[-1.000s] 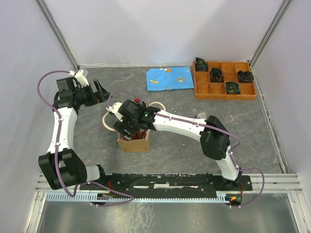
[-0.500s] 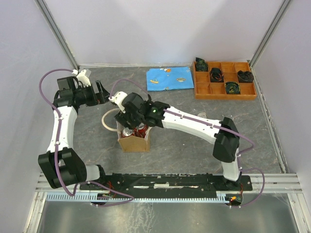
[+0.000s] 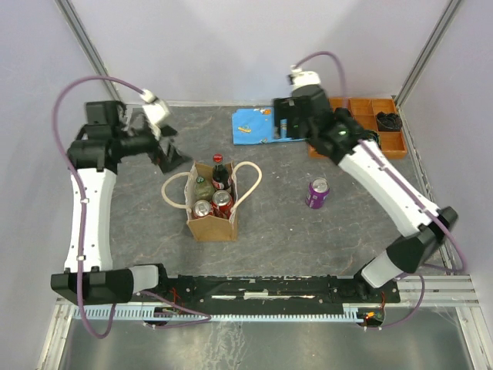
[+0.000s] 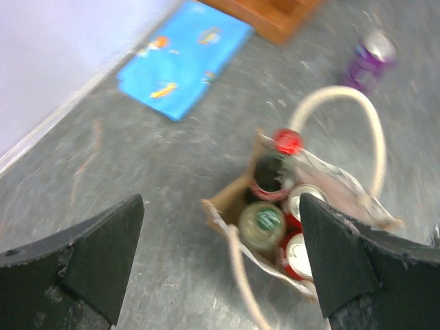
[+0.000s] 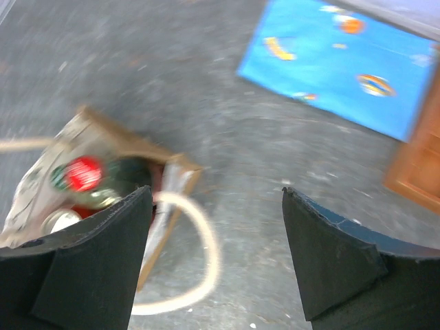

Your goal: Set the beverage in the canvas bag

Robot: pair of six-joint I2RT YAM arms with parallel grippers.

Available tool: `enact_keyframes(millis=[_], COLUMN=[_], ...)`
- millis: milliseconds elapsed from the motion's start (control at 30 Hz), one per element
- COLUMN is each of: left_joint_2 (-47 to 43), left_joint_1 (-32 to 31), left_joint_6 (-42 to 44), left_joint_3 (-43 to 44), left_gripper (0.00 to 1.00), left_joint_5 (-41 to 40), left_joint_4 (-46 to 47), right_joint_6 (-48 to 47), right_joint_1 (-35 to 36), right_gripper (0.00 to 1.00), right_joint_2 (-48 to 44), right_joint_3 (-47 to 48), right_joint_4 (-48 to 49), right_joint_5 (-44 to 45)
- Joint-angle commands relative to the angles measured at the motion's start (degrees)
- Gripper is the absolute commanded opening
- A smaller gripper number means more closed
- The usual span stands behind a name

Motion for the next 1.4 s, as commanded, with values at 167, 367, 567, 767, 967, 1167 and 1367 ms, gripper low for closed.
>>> enact_keyframes(millis=[167,367,567,767,967,1167,1367], left_joint_2=[-6.75,-8.75,-11.28,-12.44,-12.73,-11.72,-11.36], left_joint_1=[-19.27,-19.44,-19.51,-19.44,-19.52,-19.46,-19.44], left_joint_6=[28.56,27.85,28.37,27.41,27.69,28.42,31.37], left_joint_3=[-9.35,-12.25,-13.76,-14.74,-14.92,-14.62,-14.44], left_gripper=[0.99,0.99,0.99,0.99,0.99,0.99,0.99], left_joint_5=[-8.10,-10.68,-12.73,-13.20,-13.81,-13.84,-14.68], left_joint_4=[-28.60,-27.15,-26.93,-26.38,-26.23,-26.20,-28.48], right_joint_6=[7.82,11.38,11.51,10.07,9.40,9.21,9.41], right_joint_1=[-14.40,-16.68,-16.95,-17.60,-17.80,-17.75,-17.77], right_gripper=[0.87,0.90,0.91,0.91,0.90,0.87,0.85], right_joint_2=[-8.89,-9.42,-4.09,0.14,1.10,1.52,2.08], right_joint_3=[-11.44,-22.98,-25.02,-25.63,-25.68,-26.18,-26.65], right_joint_4=[-13.53,-10.16,-10.49,-10.61,-13.34,-13.88,-16.27], right_joint_5=[-0.54,-8.68,-10.09,-8.41,-5.69,-5.66,-6.51])
